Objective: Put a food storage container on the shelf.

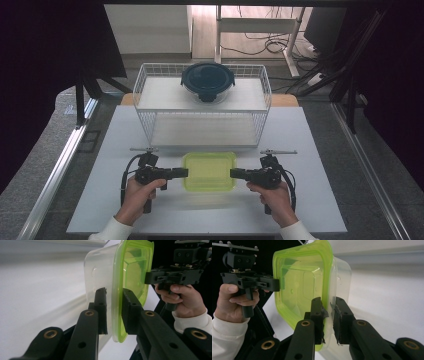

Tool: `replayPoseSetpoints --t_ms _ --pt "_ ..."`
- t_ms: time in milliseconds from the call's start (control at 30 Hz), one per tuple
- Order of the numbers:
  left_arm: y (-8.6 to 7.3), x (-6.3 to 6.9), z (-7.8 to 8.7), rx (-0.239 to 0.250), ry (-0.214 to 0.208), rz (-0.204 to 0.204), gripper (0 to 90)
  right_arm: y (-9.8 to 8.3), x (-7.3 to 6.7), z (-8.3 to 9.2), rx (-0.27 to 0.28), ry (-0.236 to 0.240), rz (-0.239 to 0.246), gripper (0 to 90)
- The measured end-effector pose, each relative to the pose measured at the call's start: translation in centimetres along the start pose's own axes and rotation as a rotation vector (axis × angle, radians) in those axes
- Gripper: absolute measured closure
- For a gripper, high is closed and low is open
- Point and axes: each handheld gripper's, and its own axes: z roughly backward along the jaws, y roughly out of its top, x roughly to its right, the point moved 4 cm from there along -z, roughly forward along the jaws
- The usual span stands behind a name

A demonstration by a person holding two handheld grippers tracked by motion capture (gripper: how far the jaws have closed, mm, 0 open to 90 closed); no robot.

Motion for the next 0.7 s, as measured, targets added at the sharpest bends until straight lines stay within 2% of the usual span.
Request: replayPoseSetpoints --t_ms 133,367,700 --pt "0.4 0.7 0.0 0.005 0.011 -0.023 76.1 0.3 -0.4 0.4 0.010 -0.011 0.027 78.4" --pt "1.6 1.2 -0.3 -0.001 -0.006 -0.019 76.5 1.2 -0.7 1.5 0.036 -0.028 0.049 78.6" --pt "4.4 3.7 1.6 0.028 0.013 -0.092 76.5 3.4 -2.4 2.8 0.085 -0.007 0.096 78.6"
